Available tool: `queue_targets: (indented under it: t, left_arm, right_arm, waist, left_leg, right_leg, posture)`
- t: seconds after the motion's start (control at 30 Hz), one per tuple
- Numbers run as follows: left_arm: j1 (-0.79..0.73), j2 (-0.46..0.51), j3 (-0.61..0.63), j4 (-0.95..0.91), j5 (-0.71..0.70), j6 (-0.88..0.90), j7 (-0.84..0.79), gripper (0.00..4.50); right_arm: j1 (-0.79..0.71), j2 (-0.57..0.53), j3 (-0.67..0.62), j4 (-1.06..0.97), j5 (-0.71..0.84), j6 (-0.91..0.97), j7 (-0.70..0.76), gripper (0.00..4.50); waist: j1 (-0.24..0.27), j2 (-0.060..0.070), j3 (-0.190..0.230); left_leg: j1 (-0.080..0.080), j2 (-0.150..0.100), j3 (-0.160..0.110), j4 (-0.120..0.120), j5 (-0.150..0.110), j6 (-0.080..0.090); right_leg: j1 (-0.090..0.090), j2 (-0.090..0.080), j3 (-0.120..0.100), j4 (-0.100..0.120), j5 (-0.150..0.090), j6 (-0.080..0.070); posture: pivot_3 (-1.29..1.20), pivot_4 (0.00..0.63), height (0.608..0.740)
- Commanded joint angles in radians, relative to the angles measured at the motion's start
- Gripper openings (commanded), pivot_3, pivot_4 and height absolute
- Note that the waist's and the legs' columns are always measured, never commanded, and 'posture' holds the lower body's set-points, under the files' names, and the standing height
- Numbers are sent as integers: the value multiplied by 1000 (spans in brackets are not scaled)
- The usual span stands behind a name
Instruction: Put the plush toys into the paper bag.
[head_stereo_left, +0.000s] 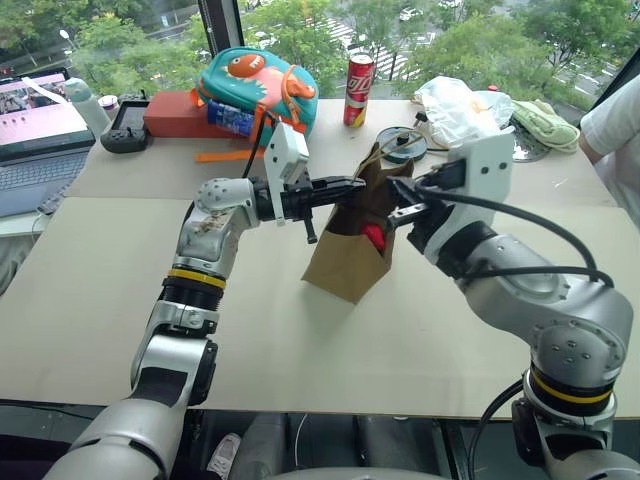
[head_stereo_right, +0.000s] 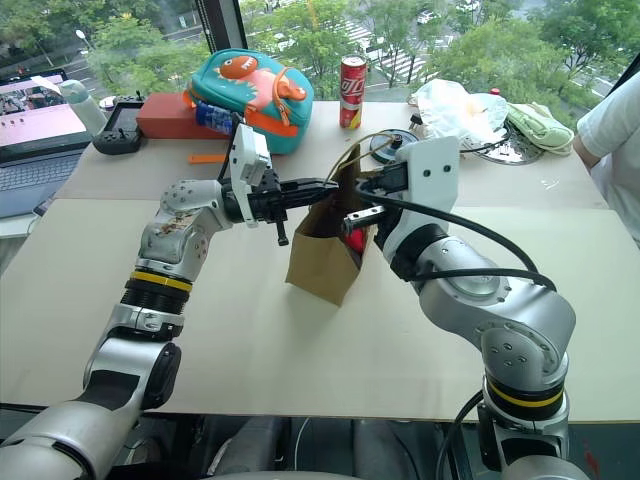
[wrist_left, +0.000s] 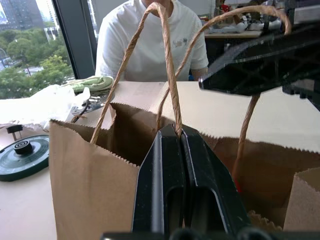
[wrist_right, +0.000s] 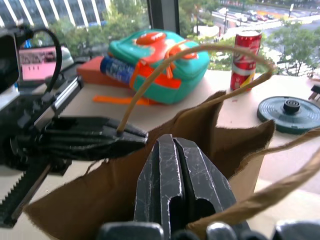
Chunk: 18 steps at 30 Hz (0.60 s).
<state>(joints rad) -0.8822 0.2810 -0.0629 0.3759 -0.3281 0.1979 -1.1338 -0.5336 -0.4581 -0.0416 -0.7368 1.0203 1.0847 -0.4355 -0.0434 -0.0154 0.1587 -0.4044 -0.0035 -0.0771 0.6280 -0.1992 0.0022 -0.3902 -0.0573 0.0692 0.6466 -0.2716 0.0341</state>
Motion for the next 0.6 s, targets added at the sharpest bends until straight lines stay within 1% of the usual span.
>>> queue_targets:
  t: [0.03,0.1,0.13,0.17,0.27,0.3,0.47,0.6]
  left_arm:
    - [2,16,8,-41,-12,0,0,0]
    - [-1,29,10,-47,-25,30,-13,598]
    - [-3,34,13,-48,-28,36,-14,828]
    - [-6,38,15,-48,-29,41,-13,1154]
    - [-15,52,29,-45,-35,54,-5,2301]
    - [-17,59,35,-44,-38,60,-3,2658]
    - [-15,91,60,-48,-52,93,11,4426]
    - [-11,113,86,-64,-77,145,17,4469]
  right_arm:
    - [1,28,-15,-25,1,11,-12,1805]
    - [9,33,-32,-30,15,14,-10,2581]
    - [12,32,-43,-32,22,15,-8,2880]
    - [15,29,-55,-33,29,16,-5,3185]
    - [29,13,-90,-39,70,21,5,4277]
    - [37,3,-101,-43,90,24,12,4500]
    - [74,-55,-175,-51,196,9,30,4500]
    - [130,-137,-205,-67,280,5,89,4500]
  waist:
    - [-1,0,0]
    - [-1,0,0]
    - [-1,0,0]
    - [-1,0,0]
    - [1,0,0]
    - [1,0,0]
    - [1,0,0]
    - [1,0,0]
  left_leg:
    - [0,0,0,0,0,0]
    - [0,0,0,0,0,0]
    - [0,0,0,0,0,0]
    - [0,0,0,0,0,0]
    - [0,0,0,0,0,0]
    - [0,0,0,0,0,0]
    - [0,0,0,0,0,0]
    - [0,0,0,0,0,0]
  right_leg:
    - [0,0,0,0,0,0]
    - [0,0,0,0,0,0]
    - [0,0,0,0,0,0]
    - [0,0,0,0,0,0]
    - [0,0,0,0,0,0]
    - [0,0,0,0,0,0]
    - [0,0,0,0,0,0]
    - [0,0,0,0,0,0]
  posture:
    - [0,150,740]
    - [0,150,740]
    - [0,150,740]
    - [0,150,740]
    - [0,150,740]
    - [0,150,740]
    - [0,150,740]
    - [0,150,740]
